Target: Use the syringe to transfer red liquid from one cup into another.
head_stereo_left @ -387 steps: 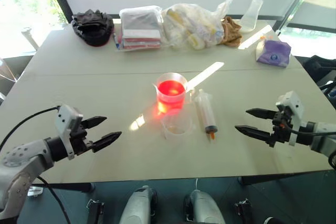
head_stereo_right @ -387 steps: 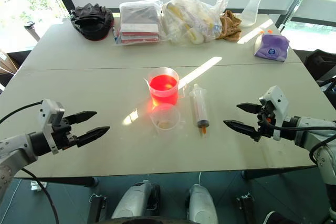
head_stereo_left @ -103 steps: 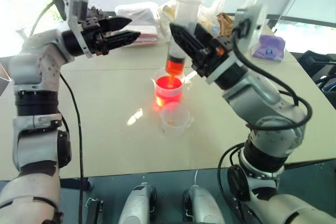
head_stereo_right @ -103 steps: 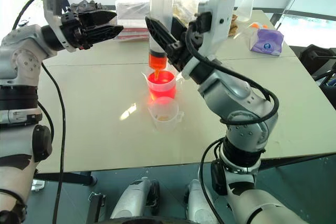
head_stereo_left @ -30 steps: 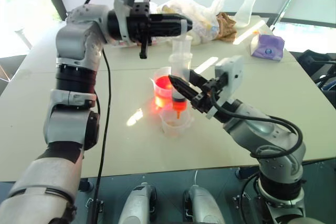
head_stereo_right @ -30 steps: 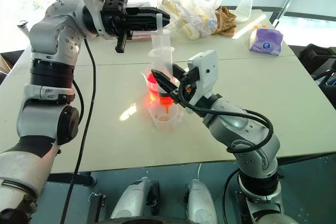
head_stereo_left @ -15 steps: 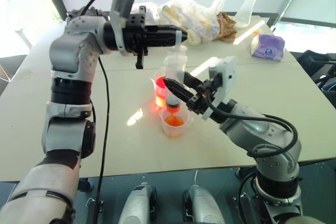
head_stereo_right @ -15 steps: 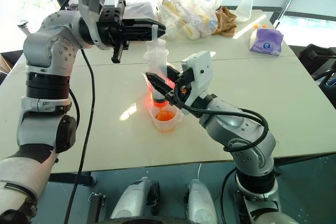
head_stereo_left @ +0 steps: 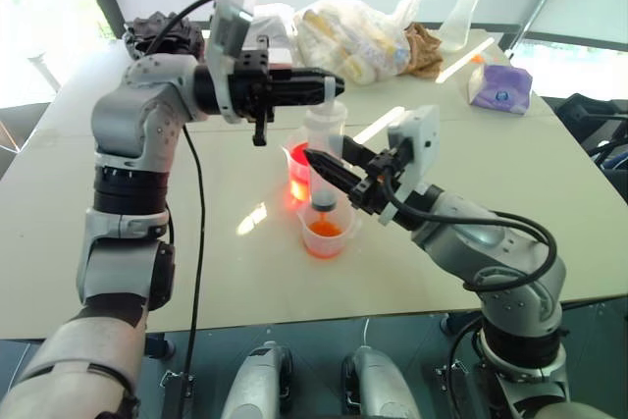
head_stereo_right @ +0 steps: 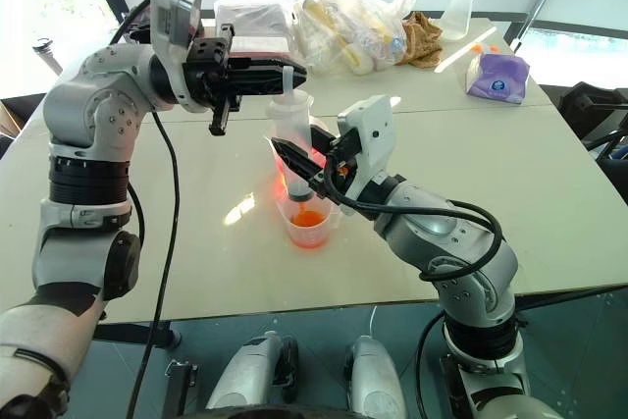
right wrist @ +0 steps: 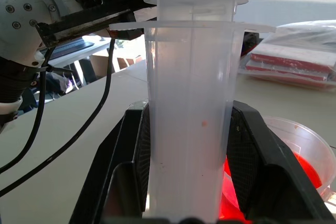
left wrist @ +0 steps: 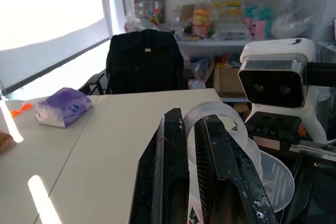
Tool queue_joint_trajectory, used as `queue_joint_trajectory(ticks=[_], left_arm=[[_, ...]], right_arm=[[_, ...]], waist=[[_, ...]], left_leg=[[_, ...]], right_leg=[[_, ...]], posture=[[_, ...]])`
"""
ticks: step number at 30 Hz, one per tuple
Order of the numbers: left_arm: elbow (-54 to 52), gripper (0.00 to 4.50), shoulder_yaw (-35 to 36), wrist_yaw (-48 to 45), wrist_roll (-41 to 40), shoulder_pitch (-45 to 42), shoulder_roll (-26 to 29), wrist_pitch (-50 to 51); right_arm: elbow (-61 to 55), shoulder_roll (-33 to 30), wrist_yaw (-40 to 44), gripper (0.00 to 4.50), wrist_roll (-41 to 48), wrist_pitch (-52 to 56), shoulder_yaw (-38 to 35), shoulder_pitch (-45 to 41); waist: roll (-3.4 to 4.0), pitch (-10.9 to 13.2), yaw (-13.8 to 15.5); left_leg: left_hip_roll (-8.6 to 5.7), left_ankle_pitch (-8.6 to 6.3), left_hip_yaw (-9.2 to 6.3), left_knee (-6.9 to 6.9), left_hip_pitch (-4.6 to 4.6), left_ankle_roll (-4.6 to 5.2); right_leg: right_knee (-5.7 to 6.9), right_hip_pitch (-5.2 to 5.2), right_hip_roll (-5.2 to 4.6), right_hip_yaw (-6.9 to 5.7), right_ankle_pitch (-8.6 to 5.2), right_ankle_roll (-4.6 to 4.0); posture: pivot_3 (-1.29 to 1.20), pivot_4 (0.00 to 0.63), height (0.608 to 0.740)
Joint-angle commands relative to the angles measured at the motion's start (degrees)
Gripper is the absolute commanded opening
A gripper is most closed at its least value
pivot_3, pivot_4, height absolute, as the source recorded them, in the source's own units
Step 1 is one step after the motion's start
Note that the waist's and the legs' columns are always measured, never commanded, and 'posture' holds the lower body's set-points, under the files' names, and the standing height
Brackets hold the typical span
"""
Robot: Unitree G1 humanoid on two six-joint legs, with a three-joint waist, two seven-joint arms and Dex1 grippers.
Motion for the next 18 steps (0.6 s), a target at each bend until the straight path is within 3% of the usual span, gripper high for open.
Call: queue_joint_trajectory(ticks=[1,8,12,18], left_arm=[[0.3,1.05,-1.6,-1.5,-2.8,-1.5,-1.1,2.9],[3.5,2.78,1.2,0.6,-0.8,-4.4,1.4,-1.1],[4.1,2.78,3.0,2.9,-0.6,-5.2,4.2,-1.6],[-8.5,2.78,10.2,11.1,-7.7,1.3,12.2,10.4]], right_arm=[[-1.4,0.4,-1.2,1.53,-0.5,-3.1,-4.0,-4.1],[-2.2,-0.7,-0.6,1.53,0.0,-2.8,-4.2,-4.5],[-2.7,-1.1,-0.7,1.53,0.5,-2.6,-4.9,-4.7],[0.0,-3.4,-1.5,1.53,5.1,-1.1,-11.5,-8.3]], waist=[[0.00,0.0,0.0],[0.00,0.0,0.0],[0.00,0.0,-0.1],[0.00,0.0,-0.3]], left_leg=[[0.00,0.00,0.00,0.00,0.00,0.00],[0.00,0.00,0.00,0.00,0.01,0.00],[0.00,0.00,0.01,0.00,0.01,0.00],[0.01,0.10,0.02,-0.02,0.01,-0.17]], right_leg=[[0.00,0.00,0.00,0.00,0.00,0.00],[0.00,0.00,0.01,0.00,0.00,0.00],[0.00,0.00,0.00,0.00,0.00,0.00],[-0.01,-0.02,-0.02,0.07,0.00,0.00]], posture=[[0.00,0.150,0.740],[0.00,0.150,0.740],[0.00,0.150,0.740],[0.00,0.150,0.740]])
